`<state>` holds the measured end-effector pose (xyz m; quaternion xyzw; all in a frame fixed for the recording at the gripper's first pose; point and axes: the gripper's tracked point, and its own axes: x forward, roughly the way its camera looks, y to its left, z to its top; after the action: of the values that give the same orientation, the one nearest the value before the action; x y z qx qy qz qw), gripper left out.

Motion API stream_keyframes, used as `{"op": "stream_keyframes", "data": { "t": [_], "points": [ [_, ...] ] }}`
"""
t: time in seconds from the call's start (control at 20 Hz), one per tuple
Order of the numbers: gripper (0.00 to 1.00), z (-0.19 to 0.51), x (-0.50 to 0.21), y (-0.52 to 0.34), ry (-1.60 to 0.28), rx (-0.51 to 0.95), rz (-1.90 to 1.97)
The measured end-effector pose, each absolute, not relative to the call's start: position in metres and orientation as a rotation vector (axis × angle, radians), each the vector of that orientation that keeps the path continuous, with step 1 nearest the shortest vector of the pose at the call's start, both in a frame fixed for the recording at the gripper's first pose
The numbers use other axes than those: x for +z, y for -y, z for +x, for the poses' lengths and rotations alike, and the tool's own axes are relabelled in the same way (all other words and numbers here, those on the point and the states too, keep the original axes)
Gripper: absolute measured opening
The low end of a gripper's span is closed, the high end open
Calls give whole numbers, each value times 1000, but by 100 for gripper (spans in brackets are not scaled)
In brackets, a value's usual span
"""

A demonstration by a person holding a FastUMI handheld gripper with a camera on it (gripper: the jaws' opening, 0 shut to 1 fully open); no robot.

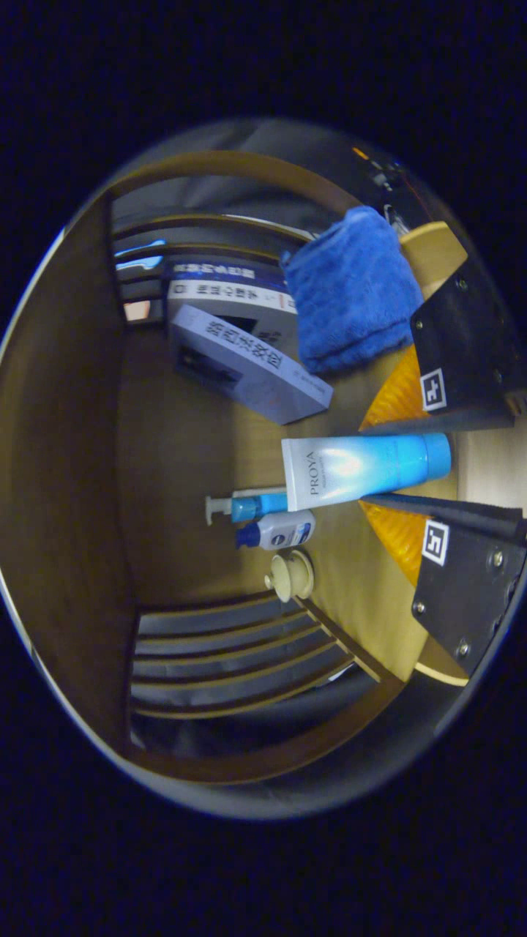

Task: Pull open the drawer, take out the items inside it, and place them on the countertop above the cabinet.

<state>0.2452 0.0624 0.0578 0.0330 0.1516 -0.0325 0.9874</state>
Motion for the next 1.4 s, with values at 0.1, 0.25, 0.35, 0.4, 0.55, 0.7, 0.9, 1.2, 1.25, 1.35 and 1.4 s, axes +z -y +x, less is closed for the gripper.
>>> {"op": "stream_keyframes", "data": {
  "t": [0.1,0.25,0.35,0.4,0.55,0.7,0.9,1.2,1.25,1.35,1.4],
  "points": [
    [40,257,43,-60,-335,-84,108],
    [40,278,24,-52,-360,-124,173],
    [40,284,16,-48,-368,-146,190],
    [40,288,11,-47,-373,-154,194],
    [40,294,0,-46,-380,-178,176],
    [40,296,1,-47,-347,-192,147],
    [42,292,-2,-48,-364,-174,136],
    [100,252,20,-47,-330,-173,100],
    [100,241,25,-49,-329,-162,102],
    [100,215,32,-54,-338,-136,115],
    [100,202,39,-57,-336,-119,123]
  ]
}}
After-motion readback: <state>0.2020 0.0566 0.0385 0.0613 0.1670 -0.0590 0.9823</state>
